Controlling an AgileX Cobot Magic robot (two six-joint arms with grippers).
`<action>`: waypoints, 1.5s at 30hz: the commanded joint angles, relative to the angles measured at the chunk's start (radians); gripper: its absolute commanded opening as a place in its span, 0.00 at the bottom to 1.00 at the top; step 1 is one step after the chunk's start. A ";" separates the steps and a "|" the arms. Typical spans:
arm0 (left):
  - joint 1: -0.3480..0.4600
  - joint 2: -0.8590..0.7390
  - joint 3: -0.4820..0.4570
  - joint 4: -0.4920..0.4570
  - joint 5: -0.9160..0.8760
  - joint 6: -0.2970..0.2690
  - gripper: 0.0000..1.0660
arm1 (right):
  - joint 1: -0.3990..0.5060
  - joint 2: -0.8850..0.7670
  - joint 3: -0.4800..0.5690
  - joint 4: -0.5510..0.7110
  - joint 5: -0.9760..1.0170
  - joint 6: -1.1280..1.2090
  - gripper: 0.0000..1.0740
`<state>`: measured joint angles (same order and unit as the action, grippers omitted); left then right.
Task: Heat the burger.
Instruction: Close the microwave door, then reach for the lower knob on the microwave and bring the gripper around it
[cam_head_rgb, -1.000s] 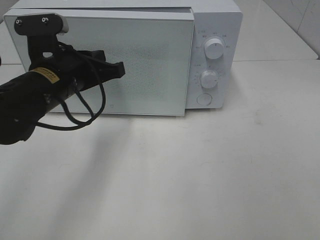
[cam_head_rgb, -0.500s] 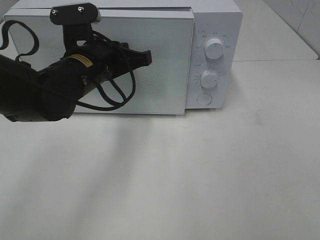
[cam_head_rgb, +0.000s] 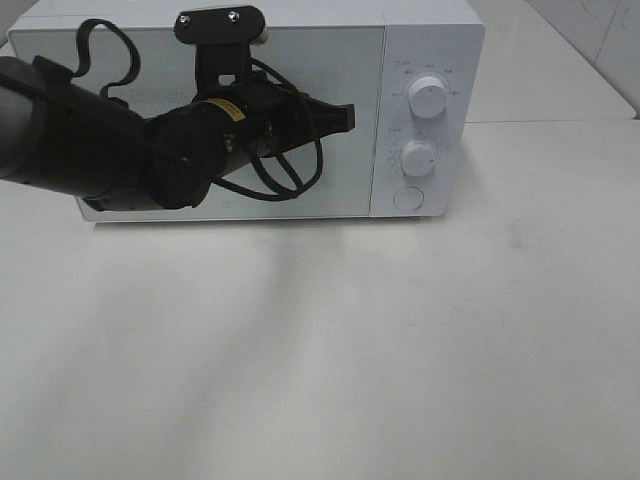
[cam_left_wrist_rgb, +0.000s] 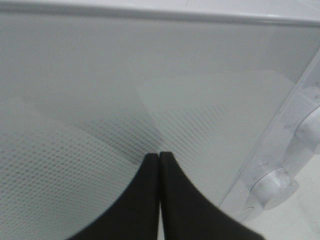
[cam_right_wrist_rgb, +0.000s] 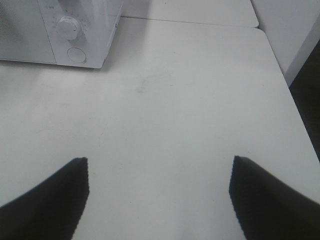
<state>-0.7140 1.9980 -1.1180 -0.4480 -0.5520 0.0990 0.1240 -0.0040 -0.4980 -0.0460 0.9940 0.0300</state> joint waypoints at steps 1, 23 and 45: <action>0.027 0.014 -0.055 -0.052 -0.083 0.014 0.00 | -0.007 -0.032 0.000 -0.002 0.000 0.004 0.71; -0.057 -0.138 0.046 -0.040 0.408 0.028 0.00 | -0.007 -0.032 0.000 -0.002 0.000 0.004 0.71; -0.057 -0.375 0.046 0.146 1.048 0.026 0.95 | -0.007 -0.032 0.000 -0.002 0.000 0.004 0.71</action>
<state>-0.7670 1.6390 -1.0730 -0.3140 0.4810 0.1240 0.1240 -0.0040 -0.4980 -0.0460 0.9940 0.0300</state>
